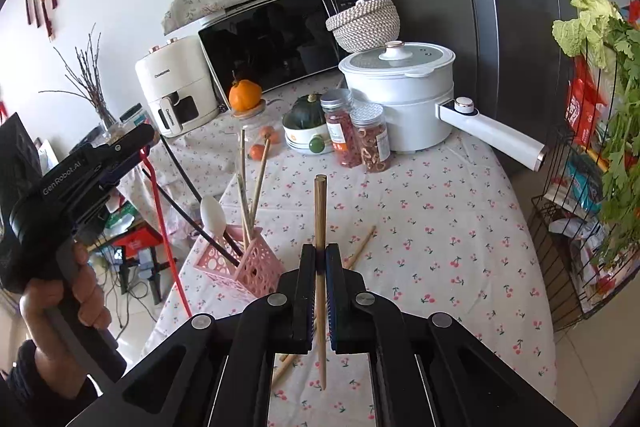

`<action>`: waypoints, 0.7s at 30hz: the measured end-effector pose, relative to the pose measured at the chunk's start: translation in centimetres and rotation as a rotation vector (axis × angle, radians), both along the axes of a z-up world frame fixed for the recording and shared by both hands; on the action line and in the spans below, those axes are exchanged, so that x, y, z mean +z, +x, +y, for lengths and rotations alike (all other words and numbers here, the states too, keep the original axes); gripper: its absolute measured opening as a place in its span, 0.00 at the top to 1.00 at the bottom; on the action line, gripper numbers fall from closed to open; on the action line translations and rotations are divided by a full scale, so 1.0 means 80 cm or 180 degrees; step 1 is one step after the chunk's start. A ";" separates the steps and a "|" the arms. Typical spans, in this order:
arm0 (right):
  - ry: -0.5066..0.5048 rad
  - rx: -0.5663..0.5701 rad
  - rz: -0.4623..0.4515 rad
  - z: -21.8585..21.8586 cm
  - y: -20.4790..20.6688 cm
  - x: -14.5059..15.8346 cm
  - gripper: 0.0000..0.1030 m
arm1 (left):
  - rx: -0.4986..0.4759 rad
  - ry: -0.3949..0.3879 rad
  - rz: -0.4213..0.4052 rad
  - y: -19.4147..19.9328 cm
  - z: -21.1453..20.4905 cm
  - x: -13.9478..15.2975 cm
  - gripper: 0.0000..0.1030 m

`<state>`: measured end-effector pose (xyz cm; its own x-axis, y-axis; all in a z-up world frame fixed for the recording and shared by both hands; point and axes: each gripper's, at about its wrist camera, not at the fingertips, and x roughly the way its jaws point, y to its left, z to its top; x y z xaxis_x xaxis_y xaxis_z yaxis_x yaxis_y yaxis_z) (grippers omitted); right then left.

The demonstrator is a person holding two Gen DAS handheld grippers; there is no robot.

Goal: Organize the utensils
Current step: 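Lower the red spoon and wooden chopstick into the pink basket and open both grippers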

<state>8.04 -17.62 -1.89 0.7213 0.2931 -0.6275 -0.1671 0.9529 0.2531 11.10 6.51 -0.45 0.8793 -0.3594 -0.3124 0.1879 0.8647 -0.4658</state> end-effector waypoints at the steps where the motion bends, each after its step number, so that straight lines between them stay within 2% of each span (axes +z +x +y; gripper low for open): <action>1: 0.0018 0.0000 -0.0016 -0.001 0.000 0.003 0.95 | 0.0044 -0.0017 -0.0023 0.000 -0.001 0.001 0.72; 4: 0.0053 0.0016 -0.0073 -0.003 -0.002 0.008 0.95 | 0.0158 -0.0014 -0.0138 0.000 -0.003 0.005 0.72; 8: 0.0049 0.0077 -0.0126 0.000 -0.003 0.015 0.95 | 0.0337 0.0120 -0.0276 0.004 -0.009 0.007 0.72; 14: 0.0100 0.0106 -0.0152 0.001 0.001 0.018 0.95 | 0.0610 0.0466 -0.0480 0.016 -0.024 -0.008 0.72; 17: 0.0127 0.0084 -0.0162 -0.001 0.004 0.018 0.95 | 0.0704 0.0642 -0.0459 0.026 -0.033 -0.021 0.72; 21: 0.0149 0.0062 -0.0146 -0.001 0.010 0.015 0.95 | 0.0691 0.0740 -0.0420 0.033 -0.039 -0.034 0.72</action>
